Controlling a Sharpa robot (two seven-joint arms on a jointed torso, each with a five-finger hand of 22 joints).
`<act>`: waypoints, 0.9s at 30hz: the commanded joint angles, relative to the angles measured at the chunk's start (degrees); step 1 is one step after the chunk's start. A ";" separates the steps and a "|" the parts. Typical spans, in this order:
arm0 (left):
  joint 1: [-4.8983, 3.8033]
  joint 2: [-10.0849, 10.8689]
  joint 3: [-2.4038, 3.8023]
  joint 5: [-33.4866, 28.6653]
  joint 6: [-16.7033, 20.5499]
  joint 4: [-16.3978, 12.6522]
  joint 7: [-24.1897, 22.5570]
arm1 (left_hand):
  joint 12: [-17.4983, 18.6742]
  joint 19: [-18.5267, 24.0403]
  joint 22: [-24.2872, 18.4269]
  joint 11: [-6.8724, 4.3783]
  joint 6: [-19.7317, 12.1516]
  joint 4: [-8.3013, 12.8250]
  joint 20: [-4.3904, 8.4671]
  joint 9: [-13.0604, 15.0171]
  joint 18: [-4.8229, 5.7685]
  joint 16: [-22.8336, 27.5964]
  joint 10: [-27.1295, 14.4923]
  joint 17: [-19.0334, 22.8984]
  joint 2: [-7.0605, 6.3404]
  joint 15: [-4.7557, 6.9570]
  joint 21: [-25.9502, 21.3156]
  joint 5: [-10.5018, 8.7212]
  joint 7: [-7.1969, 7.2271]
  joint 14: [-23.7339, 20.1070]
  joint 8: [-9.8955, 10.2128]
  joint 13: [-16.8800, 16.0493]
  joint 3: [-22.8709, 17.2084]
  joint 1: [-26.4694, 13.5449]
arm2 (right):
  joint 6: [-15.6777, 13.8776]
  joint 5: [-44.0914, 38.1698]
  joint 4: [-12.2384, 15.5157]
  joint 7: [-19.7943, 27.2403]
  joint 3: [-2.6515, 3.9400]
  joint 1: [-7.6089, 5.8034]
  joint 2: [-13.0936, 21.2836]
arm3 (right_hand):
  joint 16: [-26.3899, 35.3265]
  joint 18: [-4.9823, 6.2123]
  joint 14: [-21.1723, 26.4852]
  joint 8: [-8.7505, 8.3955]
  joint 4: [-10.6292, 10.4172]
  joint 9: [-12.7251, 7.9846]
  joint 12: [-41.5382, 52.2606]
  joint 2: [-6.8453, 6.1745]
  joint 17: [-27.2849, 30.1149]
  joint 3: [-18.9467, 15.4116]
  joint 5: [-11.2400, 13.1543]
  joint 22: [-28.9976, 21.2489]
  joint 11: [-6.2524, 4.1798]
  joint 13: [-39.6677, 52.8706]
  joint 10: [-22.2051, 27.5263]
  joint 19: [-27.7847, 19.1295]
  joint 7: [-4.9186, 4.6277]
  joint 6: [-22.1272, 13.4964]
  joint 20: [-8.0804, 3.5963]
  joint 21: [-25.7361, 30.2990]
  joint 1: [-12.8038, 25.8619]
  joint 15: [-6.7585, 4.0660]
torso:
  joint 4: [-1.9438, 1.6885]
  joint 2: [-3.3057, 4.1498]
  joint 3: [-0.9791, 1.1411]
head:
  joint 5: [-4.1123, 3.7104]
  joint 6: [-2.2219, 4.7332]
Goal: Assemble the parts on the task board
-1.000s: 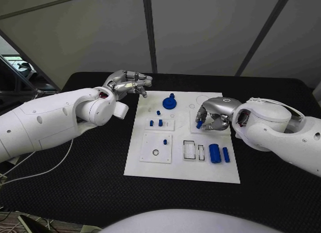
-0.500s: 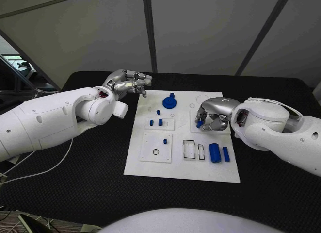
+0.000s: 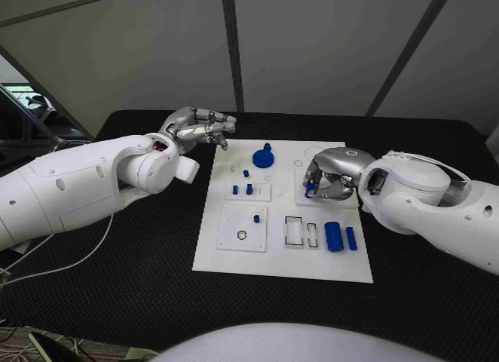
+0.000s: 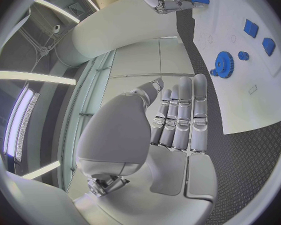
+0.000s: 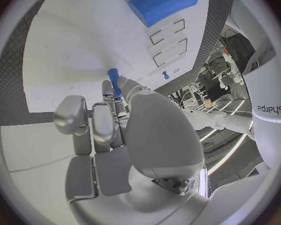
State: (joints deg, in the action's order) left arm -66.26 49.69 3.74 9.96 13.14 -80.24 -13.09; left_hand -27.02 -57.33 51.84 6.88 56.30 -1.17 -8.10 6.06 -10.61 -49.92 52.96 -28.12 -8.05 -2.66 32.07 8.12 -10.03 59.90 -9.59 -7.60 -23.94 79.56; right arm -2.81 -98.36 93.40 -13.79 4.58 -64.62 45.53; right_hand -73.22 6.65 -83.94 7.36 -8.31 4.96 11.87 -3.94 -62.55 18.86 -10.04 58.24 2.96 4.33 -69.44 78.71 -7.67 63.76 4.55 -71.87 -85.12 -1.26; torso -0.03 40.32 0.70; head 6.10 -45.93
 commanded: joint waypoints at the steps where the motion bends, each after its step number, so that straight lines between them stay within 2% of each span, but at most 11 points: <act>1: -0.11 -0.02 0.05 0.14 -0.71 -0.03 -0.17 | -0.30 0.02 -0.05 -0.01 0.00 -0.10 -0.21 -0.09 0.22 0.33 -0.46 0.05 0.66 -0.04 -0.34 -0.07 -0.13 -0.36 -0.08 0.05 0.24 0.11 | -4.28 -0.42 0.28 -0.91 0.20 -0.25 0.20 | -0.31 -1.00 -1.61 0.50 0.20 0.71 -0.48 1.06 -0.12 0.74 0.02 0.60 -0.05 0.12 -0.73 0.67 0.92 1.33 -0.09 -0.54 0.10 -0.46 | 0.03 -0.06 0.00 | -0.02 0.00; 5: -0.11 -0.01 0.05 0.14 -0.73 -0.01 -0.15 | -0.30 0.02 -0.05 -0.01 0.00 -0.10 -0.21 -0.09 0.22 0.33 -0.46 0.05 0.66 -0.04 -0.34 -0.07 -0.13 -0.36 -0.08 0.05 0.24 0.11 | -4.78 0.25 1.17 -0.93 0.21 -0.25 0.79 | -0.34 -1.01 -1.61 0.51 0.50 0.77 -0.72 1.02 -0.16 1.00 0.02 0.68 -0.11 0.12 -0.91 0.68 0.93 1.39 -0.15 -0.61 0.08 -0.49 | 0.04 -0.09 0.02 | -0.07 -0.04; 10: -0.11 0.01 0.05 0.14 -0.70 0.10 -0.11 | -0.30 0.02 -0.05 -0.01 0.00 -0.10 -0.21 -0.09 0.22 0.33 -0.46 0.05 0.66 -0.04 -0.34 -0.07 -0.13 -0.36 -0.08 0.05 0.24 0.11 | -6.18 1.91 4.62 -0.87 0.27 -0.28 2.61 | -0.24 -1.00 -1.56 0.48 0.84 0.81 -1.05 0.79 0.01 1.20 -0.04 0.62 -0.09 0.11 -1.00 0.63 0.87 1.37 -0.20 -0.59 0.14 -0.50 | 0.05 -0.15 -0.02 | -0.05 0.08; 14: -0.11 -0.07 0.05 0.14 -0.69 0.32 -0.10 | -0.30 0.02 -0.05 -0.01 0.00 -0.10 -0.21 -0.09 0.22 0.33 -0.46 0.05 0.66 -0.04 -0.34 -0.07 -0.13 -0.36 -0.08 0.05 0.24 0.11 | -7.63 3.21 8.32 -0.60 0.68 -0.33 3.98 | -0.17 -1.01 -1.53 0.45 0.97 0.82 -1.21 0.64 0.12 1.26 -0.09 0.69 -0.07 0.11 -1.03 0.63 0.84 1.35 -0.21 -0.64 0.22 -0.49 | -0.03 -0.17 -0.10 | -0.18 0.27; 18: -0.11 -0.21 0.05 0.14 -0.72 0.53 -0.08 | -0.30 0.02 -0.05 -0.01 0.00 -0.10 -0.21 -0.09 0.22 0.33 -0.46 0.05 0.66 -0.04 -0.34 -0.07 -0.13 -0.36 -0.08 0.05 0.24 0.11 | -8.94 4.60 11.08 0.02 1.23 -0.35 4.17 | -0.28 -1.03 -1.55 0.45 1.08 0.84 -1.34 0.55 -0.08 1.33 -0.14 0.81 -0.06 0.11 -1.08 0.66 0.82 1.36 -0.22 -0.71 0.29 -0.49 | -0.06 -0.15 -0.04 | -0.11 0.35; 22: -0.11 -0.30 0.05 0.14 -0.73 0.61 -0.07 | -0.30 0.02 -0.05 -0.01 0.00 -0.10 -0.21 -0.09 0.22 0.33 -0.46 0.05 0.66 -0.04 -0.34 -0.07 -0.13 -0.36 -0.08 0.05 0.24 0.11 | -9.45 5.53 11.98 0.61 1.39 -0.35 3.01 | -0.28 -1.04 -1.55 0.44 1.16 0.85 -1.43 0.52 -0.07 1.40 -0.19 0.86 -0.05 0.11 -1.12 0.66 0.80 1.37 -0.22 -0.74 0.32 -0.49 | -0.01 -0.10 -0.06 | 0.17 0.31; 27: -0.11 -0.54 0.05 0.14 -0.80 0.66 -0.08 | -0.30 0.02 -0.05 -0.01 0.00 -0.10 -0.21 -0.09 0.22 0.33 -0.46 0.05 0.66 -0.04 -0.34 -0.07 -0.13 -0.36 -0.08 0.05 0.24 0.11 | -9.41 5.95 10.94 1.69 1.20 -0.26 -0.54 | -0.29 -1.04 -1.54 0.42 1.29 0.87 -1.57 0.43 -0.10 1.48 -0.25 0.86 -0.03 0.11 -1.15 0.64 0.76 1.35 -0.23 -0.75 0.36 -0.48 | -0.01 -0.05 -0.03 | 0.86 0.07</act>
State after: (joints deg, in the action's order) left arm -66.27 49.28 3.75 9.97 13.03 -79.58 -13.01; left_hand -27.02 -57.32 51.85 6.88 56.30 -1.17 -8.10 6.06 -10.61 -49.92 52.97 -28.14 -8.05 -2.66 32.07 8.12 -10.03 59.90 -9.59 -7.61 -23.95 79.56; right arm -10.55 -93.75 104.54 -13.59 5.81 -64.89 45.30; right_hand -73.21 6.66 -83.94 7.44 -7.20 4.95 10.50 -3.57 -62.58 20.28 -10.00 59.05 2.97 4.39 -70.23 78.96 -7.69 63.78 4.29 -72.27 -84.88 -1.25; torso -0.03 40.20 0.63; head 6.69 -45.77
